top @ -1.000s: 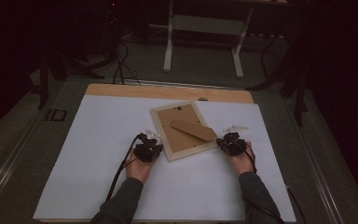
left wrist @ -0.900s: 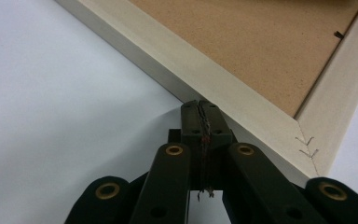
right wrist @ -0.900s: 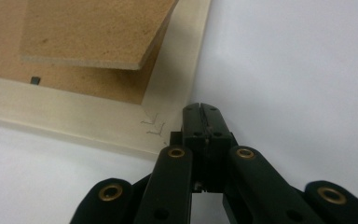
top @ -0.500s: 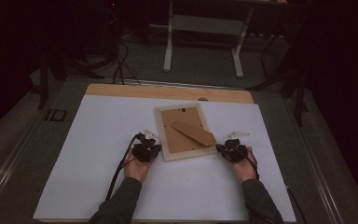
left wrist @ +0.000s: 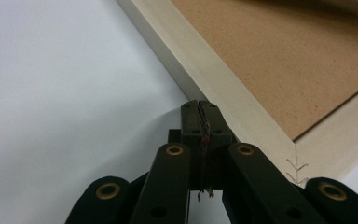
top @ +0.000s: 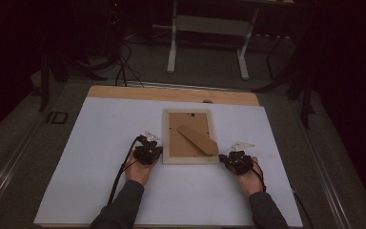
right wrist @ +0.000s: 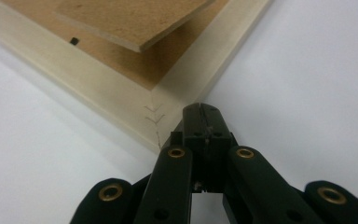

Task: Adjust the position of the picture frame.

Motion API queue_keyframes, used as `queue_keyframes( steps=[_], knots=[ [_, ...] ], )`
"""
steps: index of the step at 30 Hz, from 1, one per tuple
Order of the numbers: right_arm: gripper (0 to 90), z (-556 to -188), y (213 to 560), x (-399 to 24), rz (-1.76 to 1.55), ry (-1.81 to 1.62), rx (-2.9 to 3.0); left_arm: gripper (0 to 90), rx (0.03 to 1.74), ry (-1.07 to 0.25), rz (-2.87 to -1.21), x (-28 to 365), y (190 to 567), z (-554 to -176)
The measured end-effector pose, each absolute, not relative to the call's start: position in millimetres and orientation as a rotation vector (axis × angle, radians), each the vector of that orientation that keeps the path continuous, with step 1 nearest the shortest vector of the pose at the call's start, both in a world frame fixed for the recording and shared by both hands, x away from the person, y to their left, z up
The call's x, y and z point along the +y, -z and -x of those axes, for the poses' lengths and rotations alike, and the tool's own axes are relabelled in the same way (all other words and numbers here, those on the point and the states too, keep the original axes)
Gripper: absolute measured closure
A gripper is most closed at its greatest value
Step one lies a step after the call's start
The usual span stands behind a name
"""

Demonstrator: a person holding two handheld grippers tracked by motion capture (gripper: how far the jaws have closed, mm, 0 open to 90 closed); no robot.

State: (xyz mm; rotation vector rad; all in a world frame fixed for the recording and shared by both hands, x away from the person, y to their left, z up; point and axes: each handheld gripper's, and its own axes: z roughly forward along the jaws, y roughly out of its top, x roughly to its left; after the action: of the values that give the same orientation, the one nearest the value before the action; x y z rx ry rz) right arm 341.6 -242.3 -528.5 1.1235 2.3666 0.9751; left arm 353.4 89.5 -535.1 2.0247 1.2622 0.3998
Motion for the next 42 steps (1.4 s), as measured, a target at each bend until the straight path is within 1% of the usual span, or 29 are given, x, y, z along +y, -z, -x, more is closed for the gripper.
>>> queue_keyframes(
  steps=[12, 15, 20, 23, 31, 42],
  knots=[
    [89.9, -323.3, 524.1, -234.6, -1.041, -1.023, 2.412, 90.0, 1.278, -0.399, -2.013, 97.8, 535.1, -353.1],
    [89.8, -319.3, 524.1, -229.1, -1.007, -1.024, 2.43, 88.4, 1.295, -0.393, -2.008, 103.8, 534.2, -349.8],
    [89.9, -314.0, 523.8, -219.2, -0.956, -1.027, 2.464, 88.6, 1.288, -0.427, -2.0, 111.4, 531.3, -340.0],
    [89.9, -312.4, 524.4, -215.1, -0.934, -1.044, 2.482, 89.1, 1.294, -0.453, -1.979, 118.4, 529.2, -334.9],
    [89.8, -307.9, 524.5, -203.6, -0.893, -1.069, 2.524, 89.7, 1.307, -0.471, -1.955, 133.8, 524.9, -325.3],
    [89.8, -304.8, 524.6, -184.0, -0.833, -1.098, 2.579, 89.7, 1.302, -0.467, -1.954, 135.6, 525.5, -322.2]
  ],
)
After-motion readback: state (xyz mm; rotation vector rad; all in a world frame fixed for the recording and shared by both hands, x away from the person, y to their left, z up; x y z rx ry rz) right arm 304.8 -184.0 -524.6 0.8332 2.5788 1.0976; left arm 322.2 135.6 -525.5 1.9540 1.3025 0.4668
